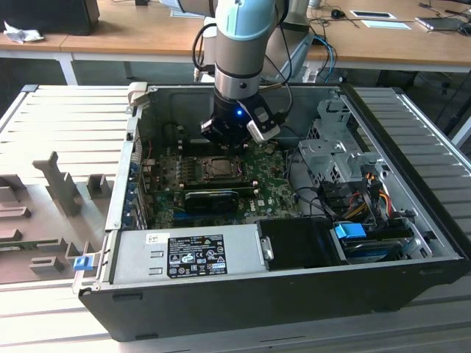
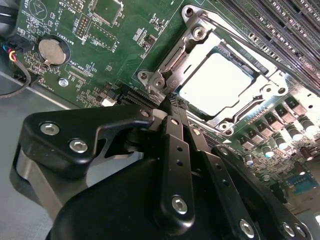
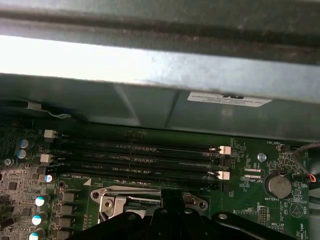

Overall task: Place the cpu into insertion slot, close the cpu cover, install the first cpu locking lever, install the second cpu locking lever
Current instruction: 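Install the second cpu locking lever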

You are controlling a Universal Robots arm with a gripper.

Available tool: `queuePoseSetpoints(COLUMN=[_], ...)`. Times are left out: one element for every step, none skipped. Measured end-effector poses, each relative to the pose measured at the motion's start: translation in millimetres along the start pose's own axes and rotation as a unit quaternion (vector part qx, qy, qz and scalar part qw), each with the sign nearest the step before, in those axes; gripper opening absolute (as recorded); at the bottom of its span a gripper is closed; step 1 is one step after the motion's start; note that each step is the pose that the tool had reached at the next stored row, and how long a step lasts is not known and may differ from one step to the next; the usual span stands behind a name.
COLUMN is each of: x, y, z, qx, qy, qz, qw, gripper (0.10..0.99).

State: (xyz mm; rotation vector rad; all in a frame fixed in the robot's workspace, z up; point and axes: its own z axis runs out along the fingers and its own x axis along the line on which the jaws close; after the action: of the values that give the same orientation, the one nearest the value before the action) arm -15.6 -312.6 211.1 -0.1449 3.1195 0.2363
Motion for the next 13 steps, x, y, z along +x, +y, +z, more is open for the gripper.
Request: queuePoseSetpoints(x=[0.0,0.0,0.1,0.0,0.1,0.1,0.1,0.1,0.0,0.0,0.0,-0.1,-0.1], y=[-0.2,-0.3,-0.6,-0.8,-0.8,-0.7,-0.7,-0.6,-0.3,-0.1,0.3,0.5,0.8], z=[0.0,0.0,0.0,0.2,0.2,0.1,-0.4,-1.3,-2.8,-4.4,-6.9,-8.2,-9.8], qx=[0.0001,0.0002,0.0002,0.0005,0.0005,0.0005,0.0006,0.0005,0.0005,0.0005,0.0005,0.0005,0.0005], qy=[0.0,-0.0001,-0.0002,-0.0011,-0.0013,-0.0014,-0.0013,-0.0014,-0.0014,-0.0014,-0.0014,-0.0014,-0.0014], qz=[0.0,0.0,0.0,0.0,0.0,0.0,0.0,0.0,0.0,0.0,0.0,0.0,0.0], qw=[1.0,1.0,1.0,1.0,1.0,1.0,1.0,1.0,1.0,1.0,1.0,1.0,1.0], gripper=[0.106,0.106,0.106,0.106,0.106,0.106,0.106,0.106,0.106,0.106,0.106,0.106,0.106])
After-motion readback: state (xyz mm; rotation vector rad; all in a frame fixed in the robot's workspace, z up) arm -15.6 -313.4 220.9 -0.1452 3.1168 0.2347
